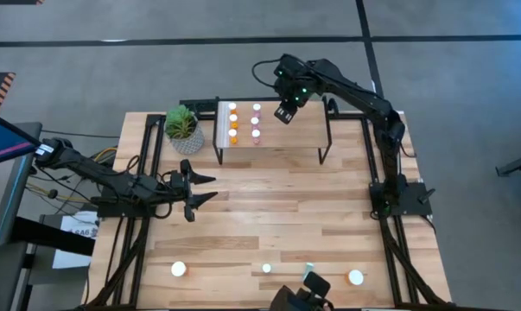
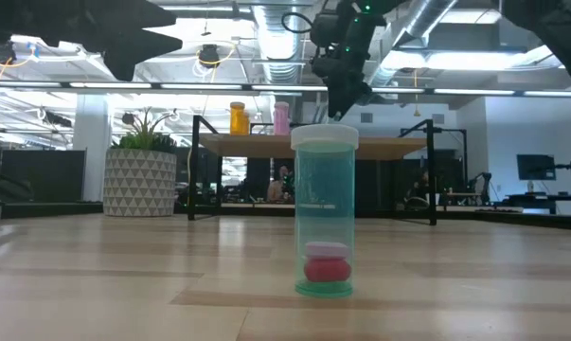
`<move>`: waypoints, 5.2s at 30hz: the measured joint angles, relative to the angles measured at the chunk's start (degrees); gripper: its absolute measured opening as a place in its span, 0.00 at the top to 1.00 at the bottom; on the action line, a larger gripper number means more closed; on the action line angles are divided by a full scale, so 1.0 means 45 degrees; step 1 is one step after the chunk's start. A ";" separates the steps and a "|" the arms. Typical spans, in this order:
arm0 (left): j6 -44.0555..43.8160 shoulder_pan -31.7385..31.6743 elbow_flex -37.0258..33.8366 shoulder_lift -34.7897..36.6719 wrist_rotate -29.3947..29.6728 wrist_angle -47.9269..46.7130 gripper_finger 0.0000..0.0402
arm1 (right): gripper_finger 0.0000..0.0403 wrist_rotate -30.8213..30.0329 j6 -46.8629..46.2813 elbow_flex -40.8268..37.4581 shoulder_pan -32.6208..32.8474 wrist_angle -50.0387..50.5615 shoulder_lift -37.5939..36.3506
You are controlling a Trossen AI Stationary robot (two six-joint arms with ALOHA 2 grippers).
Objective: Pick and place medicine bottles onto shelf by color
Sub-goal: Put the top green pill bottle on the shelf
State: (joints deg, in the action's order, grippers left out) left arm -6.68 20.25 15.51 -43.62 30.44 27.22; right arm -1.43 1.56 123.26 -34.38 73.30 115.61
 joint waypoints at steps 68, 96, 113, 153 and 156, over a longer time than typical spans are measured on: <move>-0.0248 0.0005 0.0000 -0.0004 -0.0078 0.0112 0.48 | 0.61 0.0338 -0.0340 -0.0005 0.0355 -0.0491 -0.0005; -0.0189 0.0000 0.0000 -0.0002 -0.0044 0.0112 0.48 | 0.61 0.0641 -0.1486 -0.0015 -0.0227 -0.0417 -0.0010; -0.0141 0.0002 0.0000 -0.0005 -0.0017 0.0107 0.48 | 0.61 0.0654 -0.1249 -0.0039 -0.0015 0.0232 0.0822; 0.1397 0.0025 0.2356 -0.4376 -0.2059 0.3357 0.48 | 0.61 0.0474 -0.2733 0.0019 0.7842 0.1237 -0.2293; 0.2042 0.0107 0.3109 -0.5171 -0.1967 0.3419 0.48 | 0.61 0.0323 -0.2841 0.0019 0.8494 0.1327 -0.1889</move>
State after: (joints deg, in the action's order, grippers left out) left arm 2.51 20.73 29.50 -66.89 21.58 42.61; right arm 0.02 -11.22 123.35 3.85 79.27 107.11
